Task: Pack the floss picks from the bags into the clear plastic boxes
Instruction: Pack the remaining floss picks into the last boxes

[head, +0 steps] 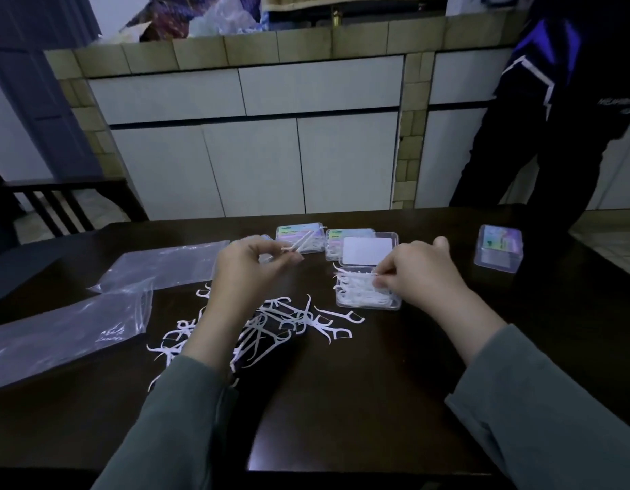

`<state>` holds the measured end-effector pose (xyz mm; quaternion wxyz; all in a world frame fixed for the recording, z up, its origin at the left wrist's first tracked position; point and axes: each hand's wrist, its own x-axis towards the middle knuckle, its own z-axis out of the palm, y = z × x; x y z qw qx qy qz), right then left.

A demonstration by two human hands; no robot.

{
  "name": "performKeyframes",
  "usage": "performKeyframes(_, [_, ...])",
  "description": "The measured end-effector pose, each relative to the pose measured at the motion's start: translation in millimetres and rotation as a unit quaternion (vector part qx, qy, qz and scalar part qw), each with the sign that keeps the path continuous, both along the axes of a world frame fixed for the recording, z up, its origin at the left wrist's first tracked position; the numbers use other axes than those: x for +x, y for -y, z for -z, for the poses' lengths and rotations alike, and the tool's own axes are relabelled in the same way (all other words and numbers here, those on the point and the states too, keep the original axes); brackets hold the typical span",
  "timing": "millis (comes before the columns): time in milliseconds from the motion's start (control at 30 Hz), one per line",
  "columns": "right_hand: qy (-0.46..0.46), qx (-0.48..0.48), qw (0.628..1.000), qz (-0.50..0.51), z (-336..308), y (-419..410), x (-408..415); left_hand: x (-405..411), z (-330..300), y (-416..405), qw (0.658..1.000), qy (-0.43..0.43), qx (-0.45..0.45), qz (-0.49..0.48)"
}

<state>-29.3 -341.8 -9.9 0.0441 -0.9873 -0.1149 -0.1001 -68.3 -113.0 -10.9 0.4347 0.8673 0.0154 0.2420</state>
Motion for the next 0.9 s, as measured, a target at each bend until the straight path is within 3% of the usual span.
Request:
performKeyframes(100, [0.002, 0.004, 1.0, -0.016, 0, 0, 1, 13, -8, 21, 1.0, 0.011, 0.017, 0.005])
performKeyframes(233, [-0.027, 0.093, 0.995, -0.018, -5, 8, 2, 26, -16, 46, 0.999, 0.001, 0.016, 0.044])
performKeyframes(367, [-0.039, 0.167, 0.985, -0.006, -1, 31, 3, 38, -11, 63, 0.989, -0.093, 0.038, 0.106])
performKeyframes(533, [-0.158, 0.152, 0.975, -0.034, 9, 52, 6, 48, -14, 75, 0.926, -0.209, 0.27, 0.159])
performKeyframes(600, [-0.174, 0.162, 0.97, -0.045, 13, 53, 7, 49, -19, 80, 0.91, -0.223, 0.313, 0.156])
performKeyframes(767, [-0.2, 0.199, 0.958, -0.058, 24, 51, 13, 49, -16, 76, 0.922, -0.214, 0.275, 0.167])
performKeyframes(900, [-0.195, 0.226, 0.952, -0.063, 28, 52, 14, 47, -8, 76, 0.937, -0.147, 0.258, 0.184])
